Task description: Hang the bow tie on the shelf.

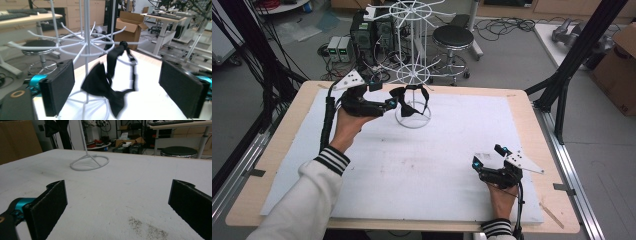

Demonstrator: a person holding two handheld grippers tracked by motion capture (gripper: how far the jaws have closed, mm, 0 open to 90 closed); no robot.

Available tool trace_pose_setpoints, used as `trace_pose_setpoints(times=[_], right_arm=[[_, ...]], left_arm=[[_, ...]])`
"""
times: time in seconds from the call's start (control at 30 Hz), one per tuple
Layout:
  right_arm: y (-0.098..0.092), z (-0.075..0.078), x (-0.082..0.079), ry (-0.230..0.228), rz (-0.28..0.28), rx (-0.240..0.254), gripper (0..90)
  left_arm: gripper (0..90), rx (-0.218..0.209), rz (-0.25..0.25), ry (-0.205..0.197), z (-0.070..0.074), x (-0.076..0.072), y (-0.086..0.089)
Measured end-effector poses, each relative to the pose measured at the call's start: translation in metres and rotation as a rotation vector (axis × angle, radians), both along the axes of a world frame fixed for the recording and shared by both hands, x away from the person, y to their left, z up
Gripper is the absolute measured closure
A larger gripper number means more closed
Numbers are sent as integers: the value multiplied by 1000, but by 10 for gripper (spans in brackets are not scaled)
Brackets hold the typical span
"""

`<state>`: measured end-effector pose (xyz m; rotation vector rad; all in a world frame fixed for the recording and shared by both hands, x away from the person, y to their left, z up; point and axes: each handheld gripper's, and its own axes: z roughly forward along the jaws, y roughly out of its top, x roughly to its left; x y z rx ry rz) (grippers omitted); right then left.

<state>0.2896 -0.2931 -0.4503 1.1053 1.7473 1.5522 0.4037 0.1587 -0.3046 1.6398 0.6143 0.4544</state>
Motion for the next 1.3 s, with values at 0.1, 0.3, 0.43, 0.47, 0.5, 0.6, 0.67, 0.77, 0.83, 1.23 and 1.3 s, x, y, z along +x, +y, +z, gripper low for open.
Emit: trace_pose_setpoints(times=[0.1, 0.3, 0.43, 0.47, 0.5, 0.6, 0.67, 0.77, 0.83, 1.23, 1.3], right_arm=[[0, 0, 0, 0, 0, 0, 10], [0, 0, 0, 1, -5, 2, 11], [1, 0, 0, -3, -6, -9, 10], [1, 0, 1, -3, -7, -11, 11], [1, 0, 1, -3, -7, -11, 11], [2, 0, 0, -1, -4, -11, 10], [2, 0, 0, -7, -1, -24, 10], [3, 0, -1, -7, 3, -24, 10], [2, 0, 0, -11, 3, -26, 10], [1, 0, -1, -12, 7, -17, 10], [1, 0, -1, -12, 5, -9, 10]], left_arm=[[119, 11, 3, -19, -3, -9, 9], [118, 2, 38, -103, -18, -51, 61], [118, 23, 91, -134, -35, -70, 95], [119, 42, 125, -149, -48, -76, 111], [119, 42, 125, -149, -48, -76, 111], [119, 23, 199, -126, -82, -85, 137], [119, -2, 229, -114, -95, -89, 143], [119, -58, 269, -103, -120, -97, 151], [119, -87, 279, -104, -131, -102, 152], [130, -109, 320, -90, -148, -107, 146], [138, -93, 316, -100, -149, -108, 144]])
